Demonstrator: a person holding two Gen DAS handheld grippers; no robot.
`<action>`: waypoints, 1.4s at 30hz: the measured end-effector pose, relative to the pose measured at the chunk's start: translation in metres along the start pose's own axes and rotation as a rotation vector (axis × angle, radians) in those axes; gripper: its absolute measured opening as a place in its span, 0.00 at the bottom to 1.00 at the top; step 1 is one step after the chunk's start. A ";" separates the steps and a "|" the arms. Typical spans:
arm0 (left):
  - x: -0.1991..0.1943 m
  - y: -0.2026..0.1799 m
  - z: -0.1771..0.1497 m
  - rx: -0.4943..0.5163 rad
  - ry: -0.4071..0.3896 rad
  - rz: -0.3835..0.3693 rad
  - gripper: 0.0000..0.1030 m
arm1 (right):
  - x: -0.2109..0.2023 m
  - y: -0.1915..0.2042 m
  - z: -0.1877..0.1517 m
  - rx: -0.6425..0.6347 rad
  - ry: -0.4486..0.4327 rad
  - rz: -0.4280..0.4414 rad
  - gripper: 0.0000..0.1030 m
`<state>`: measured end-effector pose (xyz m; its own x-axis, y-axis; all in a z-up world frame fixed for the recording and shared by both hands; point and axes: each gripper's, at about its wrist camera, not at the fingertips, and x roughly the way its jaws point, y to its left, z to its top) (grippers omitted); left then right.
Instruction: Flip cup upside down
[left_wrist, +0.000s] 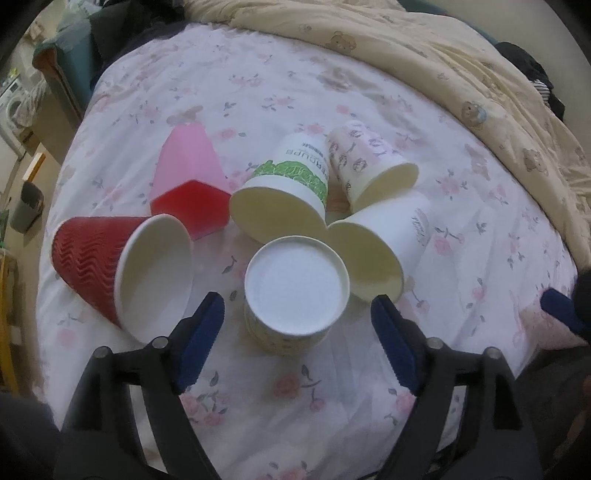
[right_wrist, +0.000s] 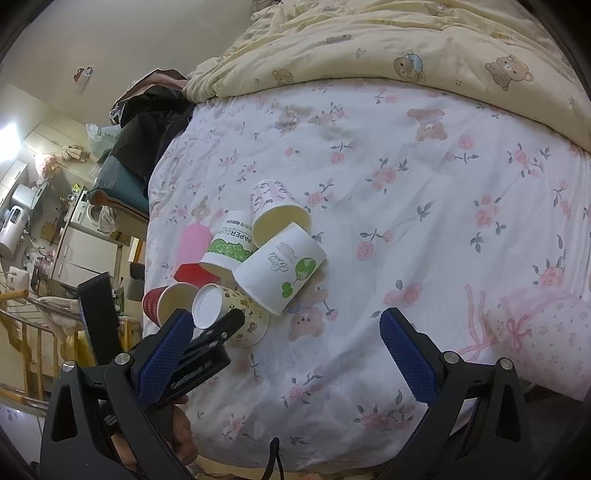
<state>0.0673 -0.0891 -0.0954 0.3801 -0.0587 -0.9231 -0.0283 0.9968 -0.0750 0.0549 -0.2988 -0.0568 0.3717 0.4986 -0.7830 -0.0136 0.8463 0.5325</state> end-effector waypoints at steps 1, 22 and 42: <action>-0.004 -0.001 -0.001 0.011 -0.001 -0.002 0.77 | 0.000 0.000 0.000 -0.001 0.000 -0.003 1.00; -0.137 0.088 -0.056 -0.050 -0.339 0.031 0.89 | -0.019 0.085 -0.046 -0.364 -0.138 -0.047 1.00; -0.115 0.095 -0.061 -0.111 -0.330 0.065 1.00 | 0.003 0.086 -0.058 -0.399 -0.144 -0.121 1.00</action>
<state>-0.0353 0.0092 -0.0194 0.6517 0.0437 -0.7572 -0.1557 0.9848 -0.0771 0.0005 -0.2137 -0.0322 0.5176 0.3840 -0.7646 -0.3085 0.9173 0.2519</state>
